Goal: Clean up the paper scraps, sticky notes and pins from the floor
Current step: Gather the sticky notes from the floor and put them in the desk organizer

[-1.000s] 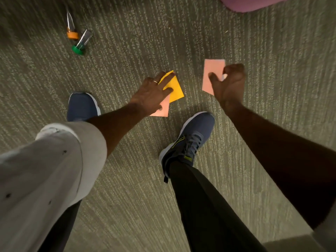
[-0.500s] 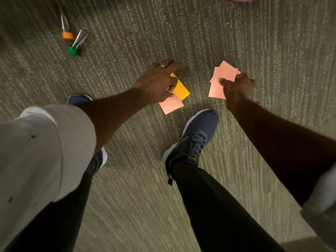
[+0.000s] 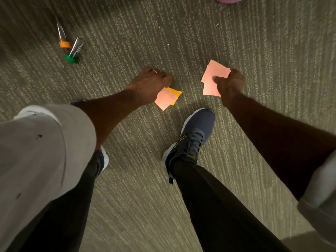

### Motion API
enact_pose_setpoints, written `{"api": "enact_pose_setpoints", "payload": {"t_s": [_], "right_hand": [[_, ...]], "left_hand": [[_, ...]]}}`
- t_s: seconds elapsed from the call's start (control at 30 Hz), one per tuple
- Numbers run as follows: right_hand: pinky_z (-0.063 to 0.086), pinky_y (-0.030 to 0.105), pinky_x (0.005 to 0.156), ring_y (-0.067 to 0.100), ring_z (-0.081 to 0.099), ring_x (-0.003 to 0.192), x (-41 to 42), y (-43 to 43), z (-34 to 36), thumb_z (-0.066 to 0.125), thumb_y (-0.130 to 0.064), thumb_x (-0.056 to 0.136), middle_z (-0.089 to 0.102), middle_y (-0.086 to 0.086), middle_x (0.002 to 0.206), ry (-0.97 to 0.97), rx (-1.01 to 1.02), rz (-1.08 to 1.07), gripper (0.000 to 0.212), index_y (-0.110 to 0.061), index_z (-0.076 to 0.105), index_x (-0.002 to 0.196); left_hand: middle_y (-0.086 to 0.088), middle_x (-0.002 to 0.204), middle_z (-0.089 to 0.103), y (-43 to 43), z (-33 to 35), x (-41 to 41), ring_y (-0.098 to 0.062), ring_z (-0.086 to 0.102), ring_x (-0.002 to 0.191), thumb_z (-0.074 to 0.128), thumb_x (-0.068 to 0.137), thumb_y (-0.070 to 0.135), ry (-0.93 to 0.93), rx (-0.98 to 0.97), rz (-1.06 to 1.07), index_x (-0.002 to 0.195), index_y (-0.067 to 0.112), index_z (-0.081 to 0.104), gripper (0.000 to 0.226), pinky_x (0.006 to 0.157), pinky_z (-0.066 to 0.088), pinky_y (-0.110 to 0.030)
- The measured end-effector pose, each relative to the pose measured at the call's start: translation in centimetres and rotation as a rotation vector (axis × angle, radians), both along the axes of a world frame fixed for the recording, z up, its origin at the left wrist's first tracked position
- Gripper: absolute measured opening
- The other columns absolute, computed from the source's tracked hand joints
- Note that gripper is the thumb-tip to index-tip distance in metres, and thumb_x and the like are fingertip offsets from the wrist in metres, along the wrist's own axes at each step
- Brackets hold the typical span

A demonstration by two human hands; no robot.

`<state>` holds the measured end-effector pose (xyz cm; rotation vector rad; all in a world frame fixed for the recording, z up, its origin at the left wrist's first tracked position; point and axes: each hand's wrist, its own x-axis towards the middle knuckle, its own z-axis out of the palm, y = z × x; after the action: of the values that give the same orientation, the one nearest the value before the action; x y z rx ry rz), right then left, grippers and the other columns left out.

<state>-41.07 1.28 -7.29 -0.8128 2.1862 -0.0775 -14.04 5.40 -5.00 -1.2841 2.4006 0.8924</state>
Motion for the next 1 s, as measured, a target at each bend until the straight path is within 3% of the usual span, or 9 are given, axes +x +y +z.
{"api": "enact_pose_setpoints", "payload": {"t_s": [0.13, 0.2, 0.27, 0.33, 0.47, 0.6, 0.73, 0.87, 1.0], "right_hand": [[0.057, 0.036, 0.081, 0.025, 0.065, 0.101, 1.0, 0.3, 2.4, 0.08, -0.028, 0.077, 0.063, 0.01, 0.115, -0.027, -0.013, 0.04, 0.042, -0.012, 0.061, 0.111], [0.056, 0.034, 0.071, 0.025, 0.065, 0.098, 2.0, 0.3, 5.0, 0.075, -0.018, 0.084, 0.065, 0.008, 0.109, -0.055, -0.047, 0.066, 0.027, -0.013, 0.056, 0.102], [0.055, 0.035, 0.072, 0.023, 0.064, 0.094, 2.9, 0.3, 7.5, 0.07, -0.012, 0.088, 0.065, 0.008, 0.106, -0.076, -0.096, 0.108, 0.023, -0.011, 0.054, 0.104], [0.051, 0.031, 0.075, 0.023, 0.063, 0.095, 4.1, 0.1, 10.2, 0.067, -0.013, 0.09, 0.066, 0.011, 0.109, -0.07, -0.127, 0.203, 0.029, -0.007, 0.054, 0.115], [0.051, 0.034, 0.08, 0.031, 0.065, 0.1, 7.4, -0.9, 15.9, 0.062, -0.014, 0.092, 0.069, 0.017, 0.112, -0.032, -0.224, 0.368, 0.031, -0.006, 0.06, 0.122], [0.047, 0.032, 0.071, 0.035, 0.067, 0.09, 11.6, -2.0, 22.0, 0.062, -0.016, 0.093, 0.07, 0.021, 0.101, -0.054, -0.316, 0.439, 0.031, -0.001, 0.063, 0.119], [0.047, 0.032, 0.074, 0.035, 0.066, 0.094, 15.7, -3.8, 28.6, 0.064, -0.015, 0.094, 0.07, 0.022, 0.107, -0.081, -0.32, 0.447, 0.029, -0.001, 0.064, 0.119], [0.033, 0.025, 0.065, 0.036, 0.065, 0.091, 18.8, -4.9, 35.1, 0.064, -0.013, 0.095, 0.069, 0.024, 0.103, -0.116, -0.377, 0.441, 0.026, 0.003, 0.064, 0.114], [0.051, 0.036, 0.072, 0.037, 0.067, 0.09, 21.5, -5.8, 41.3, 0.06, -0.016, 0.098, 0.07, 0.022, 0.102, -0.157, -0.405, 0.395, 0.023, 0.001, 0.062, 0.113]], "left_hand": [[-0.015, 0.117, 0.059, 0.8, 2.1, 1.9, -0.033, 0.057, 0.105, 0.061, 0.089, 0.006, 0.056, 0.186, 0.266, 0.146, 0.025, 0.038, 0.064, 0.084, 0.053, -0.045], [-0.016, 0.121, 0.055, 0.9, 3.3, 3.2, -0.033, 0.057, 0.109, 0.059, 0.092, 0.01, 0.061, 0.211, 0.342, 0.142, 0.022, 0.05, 0.052, 0.088, 0.053, -0.044], [-0.02, 0.128, 0.053, 0.9, 5.0, 4.5, -0.036, 0.056, 0.114, 0.058, 0.094, 0.012, 0.039, 0.233, 0.402, 0.13, 0.01, 0.062, 0.037, 0.096, 0.049, -0.042], [-0.023, 0.133, 0.053, 1.1, 7.3, 5.8, -0.039, 0.054, 0.119, 0.053, 0.096, 0.015, 0.018, 0.24, 0.482, 0.126, 0.004, 0.063, 0.034, 0.101, 0.044, -0.04], [-0.018, 0.135, 0.06, 0.5, 12.9, 7.9, -0.036, 0.053, 0.125, 0.051, 0.097, 0.016, 0.05, 0.243, 0.612, 0.132, 0.007, 0.061, 0.037, 0.109, 0.037, -0.036], [-0.014, 0.128, 0.065, -1.6, 19.1, 10.0, -0.034, 0.059, 0.117, 0.052, 0.097, 0.02, 0.111, 0.191, 0.646, 0.131, 0.012, 0.062, 0.036, 0.1, 0.042, -0.035], [-0.015, 0.116, 0.069, -4.3, 25.9, 12.3, -0.036, 0.064, 0.102, 0.038, 0.092, 0.031, 0.216, 0.107, 0.734, 0.128, 0.013, 0.06, 0.045, 0.084, 0.048, -0.037], [-0.017, 0.11, 0.071, -5.5, 31.9, 14.3, -0.036, 0.067, 0.092, 0.036, 0.098, 0.034, 0.313, 0.015, 0.854, 0.133, 0.013, 0.058, 0.047, 0.074, 0.051, -0.036], [-0.004, 0.092, 0.069, -5.7, 37.5, 16.5, -0.021, 0.061, 0.072, 0.019, 0.096, 0.065, 0.423, -0.037, 1.007, 0.128, 0.015, 0.06, 0.072, 0.063, 0.038, -0.025]]}}
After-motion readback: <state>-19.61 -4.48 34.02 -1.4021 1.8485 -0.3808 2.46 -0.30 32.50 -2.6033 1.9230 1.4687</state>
